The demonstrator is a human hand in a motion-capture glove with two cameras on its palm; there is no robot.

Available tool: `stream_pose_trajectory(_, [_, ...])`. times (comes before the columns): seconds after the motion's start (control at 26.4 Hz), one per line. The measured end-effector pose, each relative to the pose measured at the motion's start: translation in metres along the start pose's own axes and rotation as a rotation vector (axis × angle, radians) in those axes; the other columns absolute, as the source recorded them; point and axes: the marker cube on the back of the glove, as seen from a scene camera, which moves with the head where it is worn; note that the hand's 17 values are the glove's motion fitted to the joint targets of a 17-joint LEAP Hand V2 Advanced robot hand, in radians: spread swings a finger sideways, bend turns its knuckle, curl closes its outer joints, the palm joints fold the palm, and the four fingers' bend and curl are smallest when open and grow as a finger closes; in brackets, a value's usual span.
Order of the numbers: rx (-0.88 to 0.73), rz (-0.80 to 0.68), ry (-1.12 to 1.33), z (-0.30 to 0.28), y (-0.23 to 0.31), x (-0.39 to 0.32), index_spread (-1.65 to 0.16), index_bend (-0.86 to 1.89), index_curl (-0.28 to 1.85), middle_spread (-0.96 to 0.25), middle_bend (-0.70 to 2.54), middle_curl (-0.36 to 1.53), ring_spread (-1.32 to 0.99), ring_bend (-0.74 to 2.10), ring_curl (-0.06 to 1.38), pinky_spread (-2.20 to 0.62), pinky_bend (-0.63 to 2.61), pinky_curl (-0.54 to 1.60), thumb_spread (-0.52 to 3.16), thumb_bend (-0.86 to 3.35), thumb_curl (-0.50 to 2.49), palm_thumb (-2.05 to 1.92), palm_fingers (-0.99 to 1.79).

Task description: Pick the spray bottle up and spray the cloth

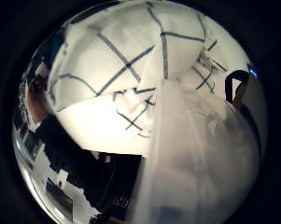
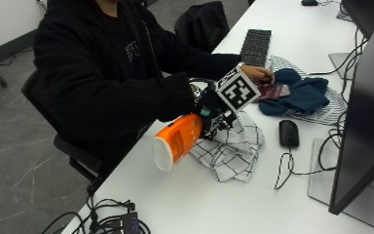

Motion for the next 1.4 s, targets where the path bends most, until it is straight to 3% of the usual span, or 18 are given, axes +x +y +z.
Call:
stream_pose_trajectory(0.26, [0.013,-0.028,0.003,0.001,-0.004,-0.006,-0.26,0.39,0.57,-0.2,0.64,0.54,-0.24,0.64,0.46,-0.27,0.42,0.39,0.43,-0.03,0.78,0.91,1.36])
stream_pose_trajectory(0.45, [0.157,-0.06,-0.113,-0.023,0.014,-0.005,-0.27,0.38,0.57,-0.21,0.64,0.54,-0.24,0.64,0.46,-0.27,0.41,0.39,0.43,-0.03,0.78,0.91,1.36])
stream_pose_trajectory(0.79, [0.643,-0.286,-0.642,-0.099,0.063,-0.024,-0.27,0.36,0.57,-0.21,0.64,0.54,-0.24,0.65,0.46,-0.28,0.42,0.39,0.43,-0.03,0.79,0.91,1.37])
stream_pose_trajectory(1.1, [0.86,-0.629,-1.073,-0.151,0.086,-0.097,-0.27,0.35,0.58,-0.21,0.64,0.54,-0.24,0.64,0.46,-0.28,0.43,0.4,0.43,-0.03,0.8,0.91,1.37])
stream_pose_trajectory(1.4, [0.947,-0.732,-1.338,-0.161,0.053,-0.172,-0.27,0.36,0.58,-0.2,0.64,0.54,-0.23,0.65,0.47,-0.28,0.43,0.39,0.43,-0.03,0.8,0.91,1.37])
